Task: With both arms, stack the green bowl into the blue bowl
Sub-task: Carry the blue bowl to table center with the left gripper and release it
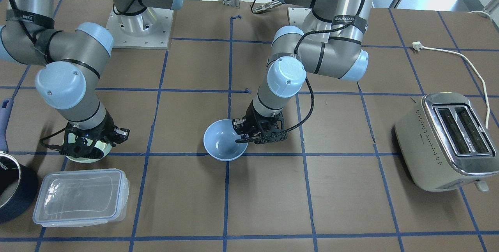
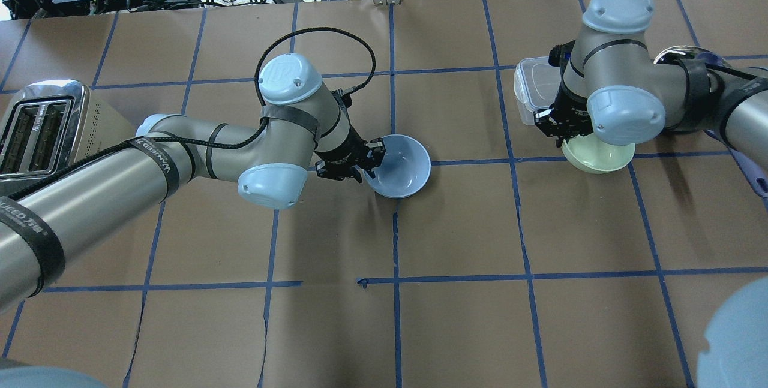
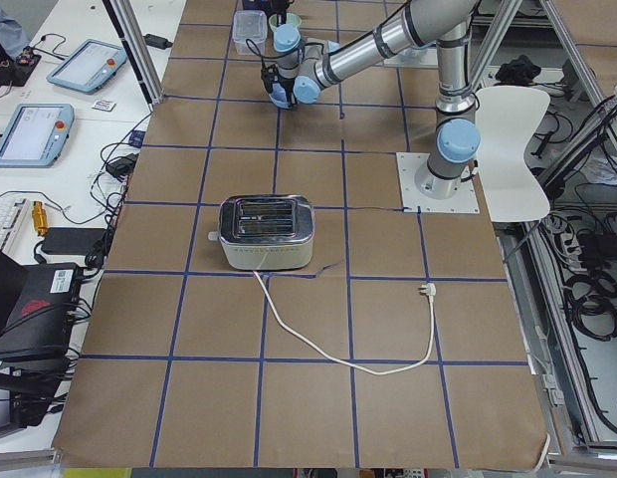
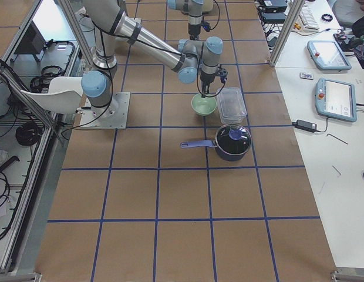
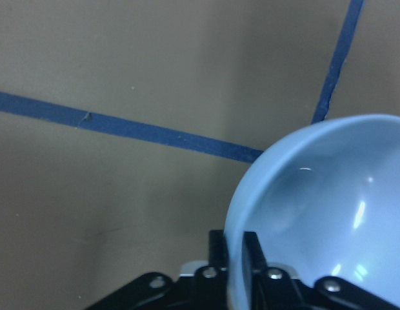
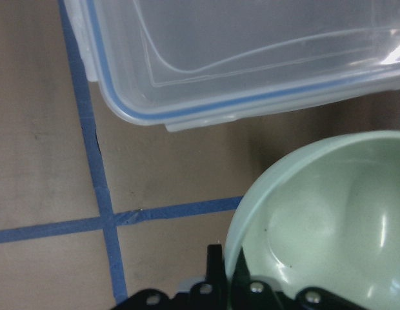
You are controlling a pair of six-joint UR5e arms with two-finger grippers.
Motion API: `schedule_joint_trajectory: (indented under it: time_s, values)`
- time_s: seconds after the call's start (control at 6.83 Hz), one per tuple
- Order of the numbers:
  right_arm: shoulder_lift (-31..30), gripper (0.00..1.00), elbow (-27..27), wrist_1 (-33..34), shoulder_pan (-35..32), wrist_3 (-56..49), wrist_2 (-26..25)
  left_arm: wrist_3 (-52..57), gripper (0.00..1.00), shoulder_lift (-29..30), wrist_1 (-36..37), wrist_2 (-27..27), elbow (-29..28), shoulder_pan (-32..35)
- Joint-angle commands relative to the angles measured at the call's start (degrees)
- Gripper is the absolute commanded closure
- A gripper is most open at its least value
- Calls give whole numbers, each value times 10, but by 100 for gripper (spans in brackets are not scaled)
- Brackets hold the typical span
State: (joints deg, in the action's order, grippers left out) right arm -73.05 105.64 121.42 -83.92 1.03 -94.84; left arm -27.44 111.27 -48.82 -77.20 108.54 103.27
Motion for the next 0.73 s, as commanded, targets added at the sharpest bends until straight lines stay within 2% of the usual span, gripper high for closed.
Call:
schedule_joint_trajectory:
  time_s: [0.0,0.15,0.29,0.44,0.59]
  values:
    - [-8,100,-29,-21,-28,38,1,5,0,-18,-2,0,-12,-7]
    - [-3,100,-52,-24,-57,87,0,15,0,-26,-19,-2,-36,-24]
    - [1,100,-88,-58,-82,142,3,79,0,-43,-81,-5,-63,-47]
    - [3,100,-128,-110,-114,169,1,149,0,-67,-166,-37,-102,-74]
    - [11,100,-154,-125,-144,206,2,242,0,-87,-241,-110,-147,-94]
